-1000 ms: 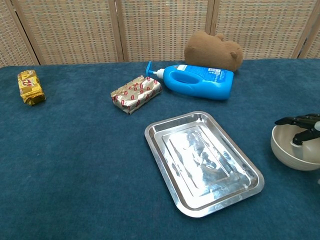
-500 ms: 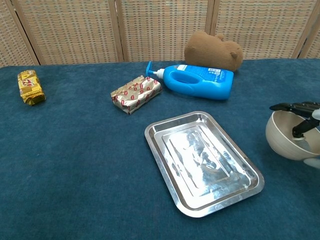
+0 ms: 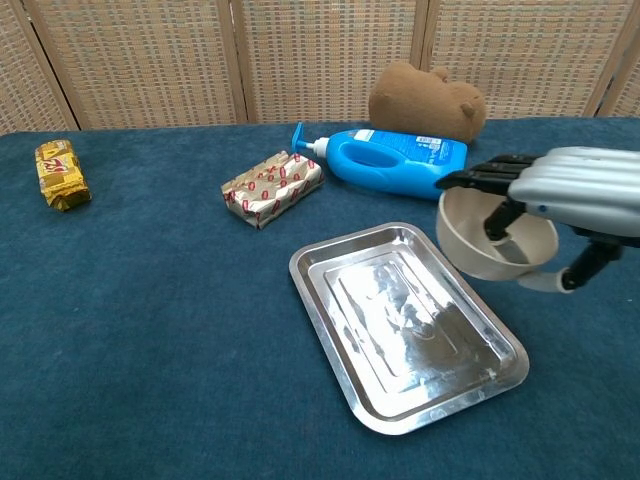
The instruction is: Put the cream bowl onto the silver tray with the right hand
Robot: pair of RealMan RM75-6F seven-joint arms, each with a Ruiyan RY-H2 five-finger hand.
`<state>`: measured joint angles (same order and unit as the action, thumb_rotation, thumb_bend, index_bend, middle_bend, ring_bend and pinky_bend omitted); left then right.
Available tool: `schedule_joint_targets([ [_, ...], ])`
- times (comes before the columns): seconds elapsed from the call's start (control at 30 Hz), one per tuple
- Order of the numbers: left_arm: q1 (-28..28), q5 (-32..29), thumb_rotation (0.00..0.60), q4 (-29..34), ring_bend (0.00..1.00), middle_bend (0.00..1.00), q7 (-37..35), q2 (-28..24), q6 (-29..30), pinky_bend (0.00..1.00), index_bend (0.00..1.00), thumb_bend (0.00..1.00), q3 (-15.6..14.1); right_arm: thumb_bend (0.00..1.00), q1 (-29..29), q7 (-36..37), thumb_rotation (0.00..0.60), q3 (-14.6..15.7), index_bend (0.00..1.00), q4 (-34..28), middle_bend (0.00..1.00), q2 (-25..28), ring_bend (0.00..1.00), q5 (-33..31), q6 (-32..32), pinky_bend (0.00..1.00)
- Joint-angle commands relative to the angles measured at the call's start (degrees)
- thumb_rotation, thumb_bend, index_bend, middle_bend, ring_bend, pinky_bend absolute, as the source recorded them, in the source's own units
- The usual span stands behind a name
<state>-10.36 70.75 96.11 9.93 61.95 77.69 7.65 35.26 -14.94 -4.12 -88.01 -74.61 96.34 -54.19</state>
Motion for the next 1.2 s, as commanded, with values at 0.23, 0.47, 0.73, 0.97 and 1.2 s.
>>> schedule_joint_targets([
  [0.23,-0.3,-1.2,0.600,-0.3,0.00,0.00,0.0,0.1,-0.7,0.00,0.00,0.00,0.2,0.39,12.0,-18.2,0.600,-6.2,0.69,-5.2,0.00,-5.4,0.00,-12.1,15.7,0.00],
  [0.47,-0.4,-1.6,0.600,-0.6,0.00,0.00,-1.3,-0.4,-1.6,0.00,0.00,0.00,0.2,0.39,15.0,-28.3,0.600,-5.5,0.69,-4.3,0.00,-10.0,0.00,-20.1,16.5,0.00],
  [0.73,-0.3,-1.6,0.600,-0.6,0.00,0.00,-1.7,-0.7,-1.6,0.00,0.00,0.00,0.1,0.31,15.8,-33.1,0.600,-3.3,0.44,-4.2,0.00,-11.0,0.00,-25.8,14.4,0.00],
  [0.97,-0.4,-1.6,0.600,-0.4,0.00,0.00,-1.5,-0.6,-1.7,0.00,0.00,0.00,0.0,0.12,16.5,-38.3,0.600,-1.8,0.11,-6.9,0.00,-9.6,0.00,-31.3,10.6,0.00],
  [1.2,-0.4,-1.4,0.600,-0.3,0.00,0.00,-1.9,-0.8,-1.8,0.00,0.00,0.00,-0.2,0.12,14.0,-39.0,0.600,0.1,0.10,-14.4,0.00,-3.3,0.00,-30.7,3.4,0.00],
])
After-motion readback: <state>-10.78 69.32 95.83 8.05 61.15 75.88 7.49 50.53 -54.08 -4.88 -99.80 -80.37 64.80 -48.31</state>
